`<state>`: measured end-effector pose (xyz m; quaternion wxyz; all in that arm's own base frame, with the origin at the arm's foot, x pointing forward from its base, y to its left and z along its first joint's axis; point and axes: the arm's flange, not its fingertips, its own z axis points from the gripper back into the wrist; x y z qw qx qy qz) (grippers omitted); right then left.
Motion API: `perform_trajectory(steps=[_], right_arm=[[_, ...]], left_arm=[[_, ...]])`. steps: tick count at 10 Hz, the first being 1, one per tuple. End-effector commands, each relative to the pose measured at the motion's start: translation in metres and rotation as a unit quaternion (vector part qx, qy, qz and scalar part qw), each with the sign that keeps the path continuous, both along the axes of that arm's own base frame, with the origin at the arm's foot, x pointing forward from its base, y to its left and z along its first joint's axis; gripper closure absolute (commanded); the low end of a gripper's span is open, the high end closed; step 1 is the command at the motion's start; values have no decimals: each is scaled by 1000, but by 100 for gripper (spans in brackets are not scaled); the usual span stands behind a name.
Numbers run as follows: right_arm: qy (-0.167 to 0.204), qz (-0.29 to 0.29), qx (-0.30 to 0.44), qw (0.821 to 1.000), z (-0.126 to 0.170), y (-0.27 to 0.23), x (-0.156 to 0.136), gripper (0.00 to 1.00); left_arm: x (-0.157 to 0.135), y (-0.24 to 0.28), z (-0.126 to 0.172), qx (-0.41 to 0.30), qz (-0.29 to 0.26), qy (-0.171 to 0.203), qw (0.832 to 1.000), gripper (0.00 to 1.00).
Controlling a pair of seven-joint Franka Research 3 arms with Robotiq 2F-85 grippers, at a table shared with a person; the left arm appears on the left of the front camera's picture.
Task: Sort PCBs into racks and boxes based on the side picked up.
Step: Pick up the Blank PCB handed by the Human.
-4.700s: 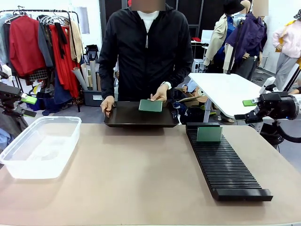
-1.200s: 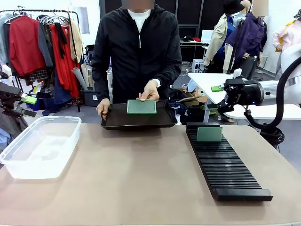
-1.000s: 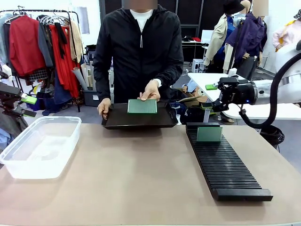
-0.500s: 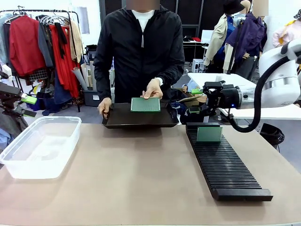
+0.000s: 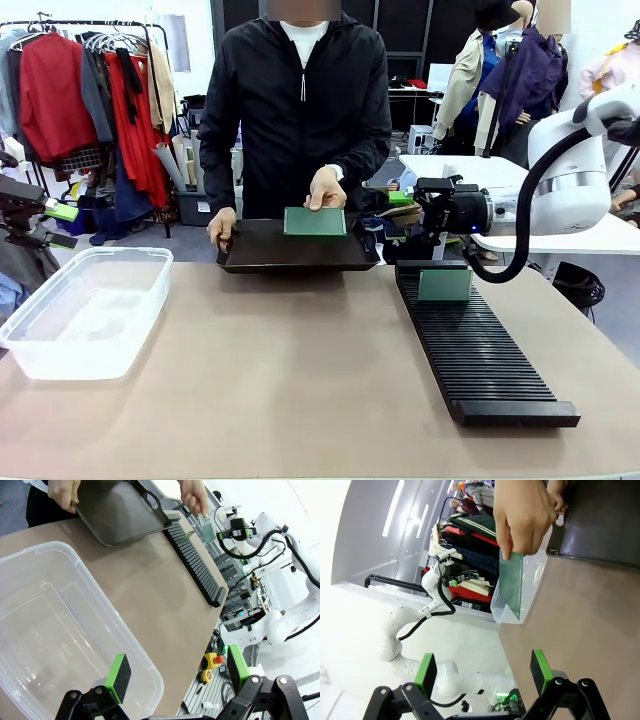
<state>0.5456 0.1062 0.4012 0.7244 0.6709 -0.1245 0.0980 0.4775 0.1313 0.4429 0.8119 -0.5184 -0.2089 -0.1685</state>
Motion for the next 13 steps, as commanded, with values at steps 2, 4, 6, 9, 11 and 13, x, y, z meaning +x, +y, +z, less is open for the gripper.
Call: perform_trajectory(steps=[2, 4, 6, 9, 11, 13], right_arm=[[-13, -11, 10, 1000, -11, 18, 19, 0], [-22, -4, 21, 1000, -17, 28, 33, 0], [-33, 0, 14, 999, -16, 36, 45, 0], [-32, 14, -9, 999, -13, 44, 66, 0], [-39, 27, -27, 999, -13, 52, 79, 0], [-44, 39, -32, 998, -9, 60, 92, 0]], left_arm=[[-1, -1, 2, 1, 2, 1, 1000, 0], [-1, -1, 2, 1, 2, 1, 1000, 0], [-1, -1, 2, 1, 2, 1, 1000, 0], [-1, -1, 2, 1, 2, 1, 1000, 0], [-1, -1, 2, 1, 2, 1, 1000, 0], [-1, -1, 2, 1, 2, 1, 1000, 0]])
